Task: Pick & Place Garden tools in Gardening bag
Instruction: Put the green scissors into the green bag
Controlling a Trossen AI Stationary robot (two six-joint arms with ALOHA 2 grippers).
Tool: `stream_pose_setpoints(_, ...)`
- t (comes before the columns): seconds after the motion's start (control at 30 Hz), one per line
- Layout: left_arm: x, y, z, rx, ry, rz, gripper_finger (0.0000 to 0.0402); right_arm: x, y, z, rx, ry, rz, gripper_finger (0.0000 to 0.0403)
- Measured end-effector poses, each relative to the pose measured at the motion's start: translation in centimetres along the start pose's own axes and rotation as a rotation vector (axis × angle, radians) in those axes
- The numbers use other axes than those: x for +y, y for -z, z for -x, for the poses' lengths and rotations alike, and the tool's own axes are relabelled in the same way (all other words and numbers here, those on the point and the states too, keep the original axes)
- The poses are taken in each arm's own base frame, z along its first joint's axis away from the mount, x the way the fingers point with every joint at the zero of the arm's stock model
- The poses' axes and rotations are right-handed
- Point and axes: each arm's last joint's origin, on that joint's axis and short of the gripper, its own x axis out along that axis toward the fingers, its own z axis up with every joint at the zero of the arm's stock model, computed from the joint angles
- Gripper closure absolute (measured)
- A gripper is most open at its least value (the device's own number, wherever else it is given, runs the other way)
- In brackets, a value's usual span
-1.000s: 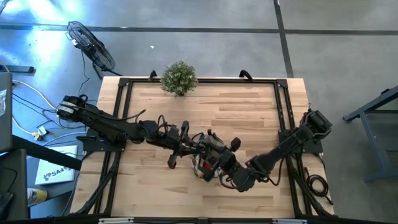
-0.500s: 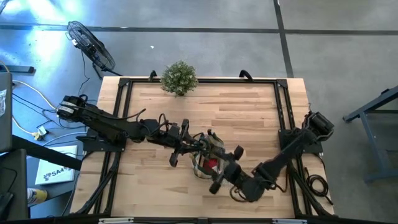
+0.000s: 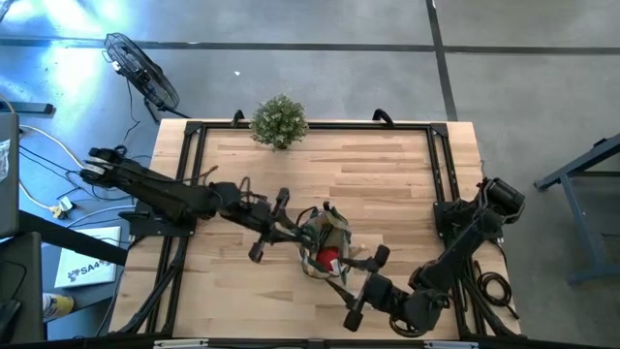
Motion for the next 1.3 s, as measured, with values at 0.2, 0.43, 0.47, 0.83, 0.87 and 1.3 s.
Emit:
stream_pose_setpoints(0.2, -0.6, -3.9, 3.9, -0.021, -0.095, -0.092, 0.0351, 0.1, 0.0, 0.2, 0.001, -0.002, -0.021, 0.0165)
stream_pose_setpoints(0.43, -2.3, -7.8, 10.2, -0.041, -0.297, -0.149, 0.0351, 0.0, 0.1, 0.1, 0.004, 0.002, -0.012, 0.0165)
stream_pose_setpoints(0.47, -2.5, -8.1, 10.9, -0.044, -0.329, -0.145, 0.0351, 0.0, 0.1, 0.0, 0.005, 0.005, -0.009, 0.0165)
stream_pose_setpoints(0.83, -2.9, -3.0, 14.5, -0.025, -0.501, -0.119, 0.0351, -0.7, 0.1, -1.8, 0.001, 0.051, -0.045, 0.0165)
stream_pose_setpoints(0.87, -2.8, -2.2, 14.6, -0.038, -0.5, -0.114, 0.0351, -0.8, 0.1, -1.9, 0.001, 0.054, -0.057, 0.0165)
stream_pose_setpoints(1.3, -2.6, 5.4, 16.6, -0.259, -0.398, -0.11, 0.0351, -2.1, 0.1, -4.5, -0.014, 0.123, -0.19, 0.0165)
